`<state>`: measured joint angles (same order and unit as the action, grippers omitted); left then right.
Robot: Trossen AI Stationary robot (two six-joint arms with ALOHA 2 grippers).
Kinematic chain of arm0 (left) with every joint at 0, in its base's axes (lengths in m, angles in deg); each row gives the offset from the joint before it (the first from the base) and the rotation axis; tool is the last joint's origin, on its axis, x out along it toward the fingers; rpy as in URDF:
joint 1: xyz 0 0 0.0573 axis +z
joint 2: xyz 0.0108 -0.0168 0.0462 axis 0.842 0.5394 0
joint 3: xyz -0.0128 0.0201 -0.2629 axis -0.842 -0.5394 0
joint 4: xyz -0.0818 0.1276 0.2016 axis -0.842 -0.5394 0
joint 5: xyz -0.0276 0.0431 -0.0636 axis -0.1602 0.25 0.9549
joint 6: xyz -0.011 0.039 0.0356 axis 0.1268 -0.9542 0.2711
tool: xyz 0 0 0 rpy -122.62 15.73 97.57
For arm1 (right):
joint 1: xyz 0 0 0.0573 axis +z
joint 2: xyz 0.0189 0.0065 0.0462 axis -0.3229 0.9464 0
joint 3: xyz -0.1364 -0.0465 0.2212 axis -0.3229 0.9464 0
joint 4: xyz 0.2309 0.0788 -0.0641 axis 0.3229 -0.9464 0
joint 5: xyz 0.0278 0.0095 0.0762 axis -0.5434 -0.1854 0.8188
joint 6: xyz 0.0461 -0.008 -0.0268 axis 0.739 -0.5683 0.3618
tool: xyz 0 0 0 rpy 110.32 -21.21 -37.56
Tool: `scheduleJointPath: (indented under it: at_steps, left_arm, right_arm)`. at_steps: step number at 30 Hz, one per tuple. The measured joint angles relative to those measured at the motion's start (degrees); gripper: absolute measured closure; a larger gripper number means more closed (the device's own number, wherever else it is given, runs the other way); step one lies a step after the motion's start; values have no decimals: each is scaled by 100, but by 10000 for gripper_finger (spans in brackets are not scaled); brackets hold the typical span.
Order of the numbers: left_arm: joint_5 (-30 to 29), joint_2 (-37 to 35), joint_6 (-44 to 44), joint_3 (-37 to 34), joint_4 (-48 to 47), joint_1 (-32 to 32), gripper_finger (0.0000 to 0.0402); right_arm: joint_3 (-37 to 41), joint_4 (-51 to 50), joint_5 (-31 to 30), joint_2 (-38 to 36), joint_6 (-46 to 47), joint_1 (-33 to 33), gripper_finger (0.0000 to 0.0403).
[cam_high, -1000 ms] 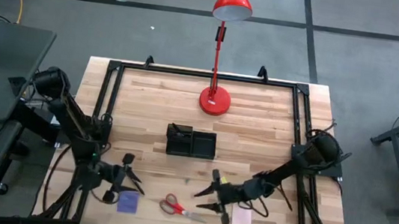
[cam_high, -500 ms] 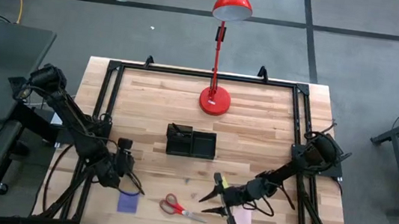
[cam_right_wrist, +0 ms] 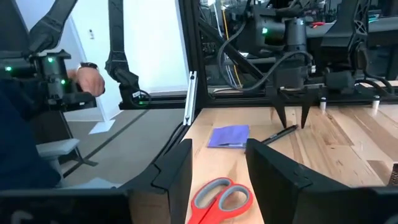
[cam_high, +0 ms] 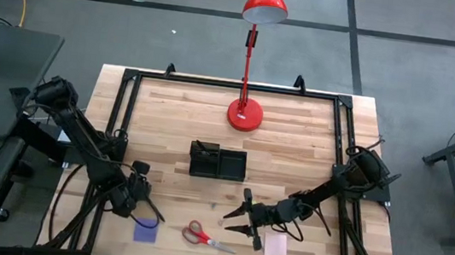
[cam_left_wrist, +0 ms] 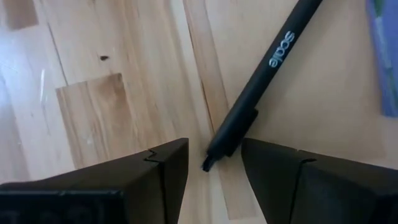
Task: Pick and place office supplies into organizer
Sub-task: Put the black pen into the desk organizer
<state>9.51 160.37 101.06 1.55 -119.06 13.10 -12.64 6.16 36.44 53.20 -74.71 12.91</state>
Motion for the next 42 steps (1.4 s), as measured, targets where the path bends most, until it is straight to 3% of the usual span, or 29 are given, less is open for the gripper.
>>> scheduleJointPath:
  at_steps: [11,19,27,32,35,42]
  left_arm:
    - [-103,311,-63,39,179,-4,270]
    - [39,312,-20,36,255,0,378]
    - [-64,326,167,22,348,-2,348]
    - [-122,361,52,233,190,0,367]
    - [-285,355,-133,449,150,8,380]
    - [-402,352,-500,776,-97,4,401]
  right_arm:
    - [-2,-31,-3,13,8,0,258]
    - [-2,-89,-61,13,45,0,258]
    - [-2,-113,-462,13,44,0,258]
    - [-45,-198,-1078,13,187,-8,258]
    - [-233,-792,-1189,13,498,-105,258]
    - [-1128,-3034,-761,20,1343,-471,258]
